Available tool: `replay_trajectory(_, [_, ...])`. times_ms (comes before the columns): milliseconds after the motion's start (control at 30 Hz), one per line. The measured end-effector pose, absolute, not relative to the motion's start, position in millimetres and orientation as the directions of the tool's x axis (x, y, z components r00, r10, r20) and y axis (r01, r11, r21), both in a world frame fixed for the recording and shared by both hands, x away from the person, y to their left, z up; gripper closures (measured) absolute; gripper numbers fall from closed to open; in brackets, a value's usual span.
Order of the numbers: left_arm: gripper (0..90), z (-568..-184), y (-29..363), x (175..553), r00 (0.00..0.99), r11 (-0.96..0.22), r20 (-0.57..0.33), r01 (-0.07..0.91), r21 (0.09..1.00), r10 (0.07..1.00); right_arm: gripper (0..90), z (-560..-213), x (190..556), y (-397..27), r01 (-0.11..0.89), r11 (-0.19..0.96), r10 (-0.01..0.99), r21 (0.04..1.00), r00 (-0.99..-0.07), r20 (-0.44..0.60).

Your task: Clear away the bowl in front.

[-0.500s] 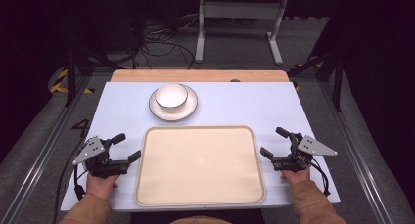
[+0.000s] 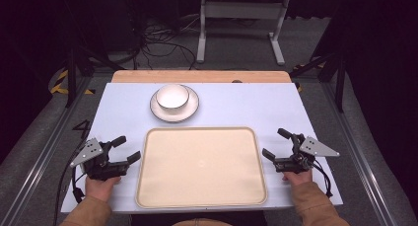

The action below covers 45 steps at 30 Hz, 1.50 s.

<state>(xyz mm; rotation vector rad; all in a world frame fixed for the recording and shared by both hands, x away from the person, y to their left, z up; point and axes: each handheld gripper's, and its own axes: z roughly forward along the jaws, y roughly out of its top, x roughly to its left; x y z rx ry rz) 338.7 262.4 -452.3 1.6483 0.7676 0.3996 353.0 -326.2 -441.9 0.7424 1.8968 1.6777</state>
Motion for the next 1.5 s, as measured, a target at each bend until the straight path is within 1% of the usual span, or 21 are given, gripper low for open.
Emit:
replay_trajectory(67, [16.2, -453, 263, 339, 0.73, -0.05, -0.166, 0.265, 0.963, 0.664, 3.0, -442, 353, -326, 0.074, 0.093, 0.686, 0.993, -0.728, -0.01])
replay_trajectory(267, [15.7, -453, 261, 338, 0.733, -0.057, -0.151, 0.251, 0.966, 0.663, 3.0, -442, 353, -326, 0.074, 0.093, 0.684, 0.993, -0.729, -0.009])
replay_trajectory(333, [16.9, -452, 262, 338, 0.732, -0.053, -0.153, 0.25, 0.967, 0.664, 3.0, -442, 353, -326, 0.074, 0.094, 0.685, 0.993, -0.729, -0.01])
replay_trajectory(500, [17.4, -445, 264, 341, 0.736, -0.057, -0.175, 0.278, 0.959, 0.655, 3.0, -442, 354, -326, 0.075, 0.094, 0.683, 0.993, -0.73, -0.009])
replay_trajectory(700, [15.8, -431, 262, 341, 0.739, -0.064, -0.153, 0.256, 0.965, 0.657, 3.0, -442, 355, -326, 0.081, 0.095, 0.683, 0.992, -0.73, -0.006])
replay_trajectory(833, [15.4, -422, 257, 342, 0.743, -0.111, -0.122, 0.256, 0.96, 0.658, 3.0, -443, 355, -326, 0.084, 0.093, 0.685, 0.992, -0.728, -0.003])
replay_trajectory(933, [15.5, -416, 255, 342, 0.757, -0.121, -0.106, 0.238, 0.964, 0.645, 3.0, -443, 355, -326, 0.085, 0.092, 0.685, 0.992, -0.728, -0.001])
replay_trajectory(1133, [15.1, -404, 257, 342, 0.758, -0.101, -0.104, 0.219, 0.97, 0.644, 3.0, -443, 355, -326, 0.088, 0.091, 0.686, 0.992, -0.727, 0.001])
replay_trajectory(1300, [13.7, -398, 260, 343, 0.75, -0.081, -0.127, 0.234, 0.969, 0.65, 3.0, -443, 355, -326, 0.087, 0.091, 0.685, 0.992, -0.728, 0.001])
replay_trajectory(1500, [12.5, -389, 263, 344, 0.754, -0.067, -0.128, 0.222, 0.973, 0.644, 3.0, -443, 356, -326, 0.089, 0.091, 0.685, 0.992, -0.729, 0.003])
